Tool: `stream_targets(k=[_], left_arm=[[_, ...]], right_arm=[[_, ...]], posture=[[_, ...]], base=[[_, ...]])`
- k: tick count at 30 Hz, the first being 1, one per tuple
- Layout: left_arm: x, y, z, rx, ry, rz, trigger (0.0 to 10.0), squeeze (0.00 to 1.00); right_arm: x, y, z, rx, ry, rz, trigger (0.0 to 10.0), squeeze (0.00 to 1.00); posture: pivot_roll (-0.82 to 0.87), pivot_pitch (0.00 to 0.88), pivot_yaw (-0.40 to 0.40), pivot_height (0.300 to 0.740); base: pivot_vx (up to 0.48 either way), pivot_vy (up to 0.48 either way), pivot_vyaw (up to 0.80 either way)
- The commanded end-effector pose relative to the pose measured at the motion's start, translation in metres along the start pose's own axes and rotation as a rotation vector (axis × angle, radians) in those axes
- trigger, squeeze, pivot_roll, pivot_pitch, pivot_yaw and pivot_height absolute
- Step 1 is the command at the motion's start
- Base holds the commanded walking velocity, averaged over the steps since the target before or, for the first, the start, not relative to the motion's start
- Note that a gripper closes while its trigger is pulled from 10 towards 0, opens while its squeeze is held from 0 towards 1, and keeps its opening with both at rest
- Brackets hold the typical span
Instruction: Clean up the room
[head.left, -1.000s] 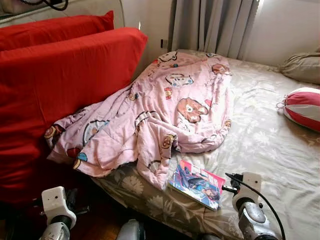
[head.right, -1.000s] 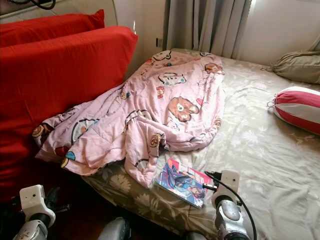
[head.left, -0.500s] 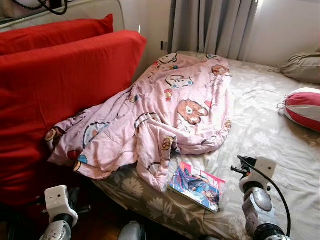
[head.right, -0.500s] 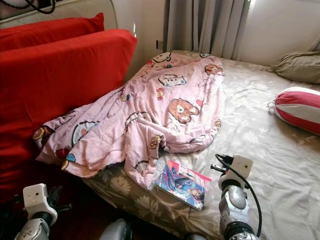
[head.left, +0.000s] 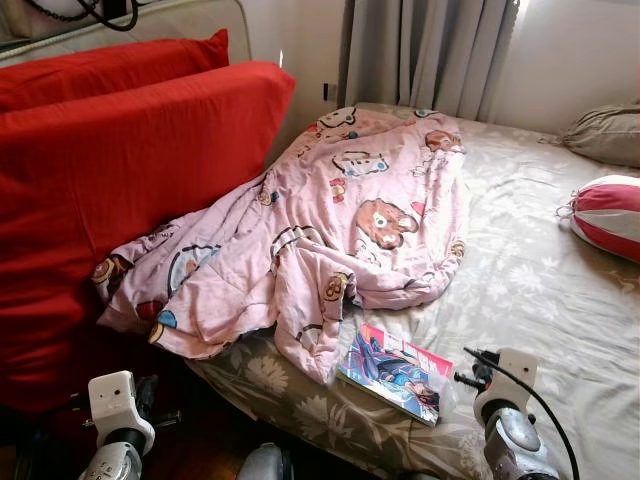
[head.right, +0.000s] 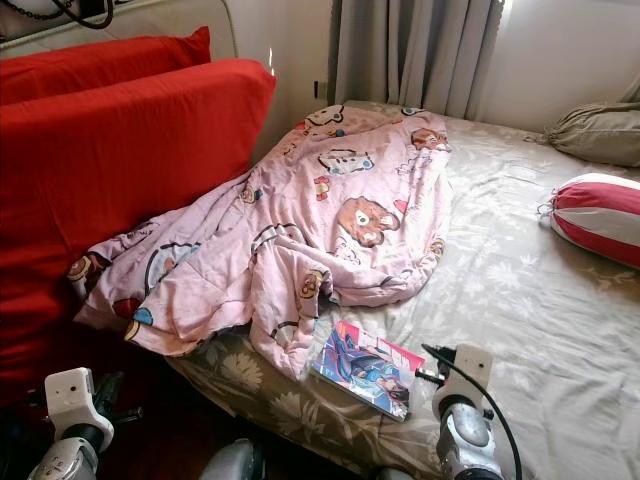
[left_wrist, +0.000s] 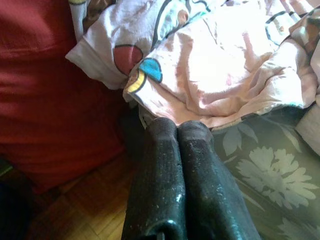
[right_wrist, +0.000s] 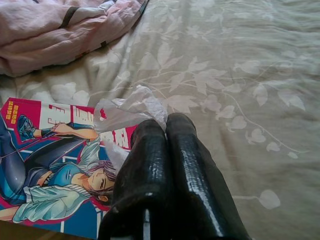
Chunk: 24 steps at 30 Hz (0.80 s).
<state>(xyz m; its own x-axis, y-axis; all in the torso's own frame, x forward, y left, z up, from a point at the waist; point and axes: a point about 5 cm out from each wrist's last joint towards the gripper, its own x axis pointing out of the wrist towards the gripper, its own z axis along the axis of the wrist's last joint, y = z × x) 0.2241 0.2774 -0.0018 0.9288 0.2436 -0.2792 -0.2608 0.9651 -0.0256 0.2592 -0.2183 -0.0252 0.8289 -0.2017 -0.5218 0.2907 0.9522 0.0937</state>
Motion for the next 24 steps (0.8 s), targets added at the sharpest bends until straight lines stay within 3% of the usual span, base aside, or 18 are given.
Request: stream_targets(k=[1, 9, 10, 11, 16, 17, 18, 24], left_arm=[[-0.003, 0.005, -0.001, 0.009, 0.002, 0.001, 10.0, 0.00], [-0.004, 0.003, 0.006, 0.025, -0.029, -0.038, 10.0, 0.00], [-0.006, 0.003, 0.009, 0.028, -0.037, -0.045, 10.0, 0.00], [-0.006, 0.002, 0.011, 0.030, -0.044, -0.052, 10.0, 0.00], [-0.018, 0.003, 0.017, 0.043, -0.075, -0.074, 10.0, 0.00], [-0.022, 0.003, 0.019, 0.047, -0.084, -0.080, 10.0, 0.00], [-0.027, 0.003, 0.022, 0.048, -0.090, -0.081, 10.0, 0.00], [-0.045, 0.002, 0.026, 0.045, -0.095, -0.083, 10.0, 0.00]], right_arm=[[0.001, 0.006, -0.001, 0.001, 0.019, 0.016, 10.0, 0.00], [0.004, 0.017, -0.003, -0.069, 0.099, 0.026, 10.0, 0.00], [0.004, 0.019, -0.003, -0.073, 0.106, 0.032, 10.0, 0.15], [0.005, 0.020, -0.002, -0.075, 0.109, 0.034, 10.0, 0.38], [0.004, 0.020, -0.004, -0.098, 0.123, 0.018, 10.0, 0.34], [0.004, 0.017, -0.006, -0.106, 0.131, 0.004, 10.0, 0.26], [0.003, 0.015, -0.007, -0.115, 0.134, -0.007, 10.0, 0.00], [0.003, -0.001, -0.004, -0.137, 0.116, -0.094, 10.0, 0.00]], posture=[[0.17, 0.000, 0.025, 0.647], [0.20, 0.000, 0.043, 0.647], [0.22, 0.000, 0.053, 0.647], [0.22, 0.000, 0.053, 0.647], [0.25, 0.011, 0.066, 0.647], [0.26, 0.028, 0.066, 0.647], [0.26, 0.047, 0.067, 0.647], [0.28, 0.113, 0.062, 0.647]], base=[[0.000, 0.000, 0.00], [0.000, 0.000, 0.00], [0.000, 0.000, 0.00], [0.000, 0.000, 0.00], [0.000, 0.000, 0.00], [0.000, 0.000, 0.00], [0.000, 0.000, 0.00], [0.000, 0.000, 0.00]])
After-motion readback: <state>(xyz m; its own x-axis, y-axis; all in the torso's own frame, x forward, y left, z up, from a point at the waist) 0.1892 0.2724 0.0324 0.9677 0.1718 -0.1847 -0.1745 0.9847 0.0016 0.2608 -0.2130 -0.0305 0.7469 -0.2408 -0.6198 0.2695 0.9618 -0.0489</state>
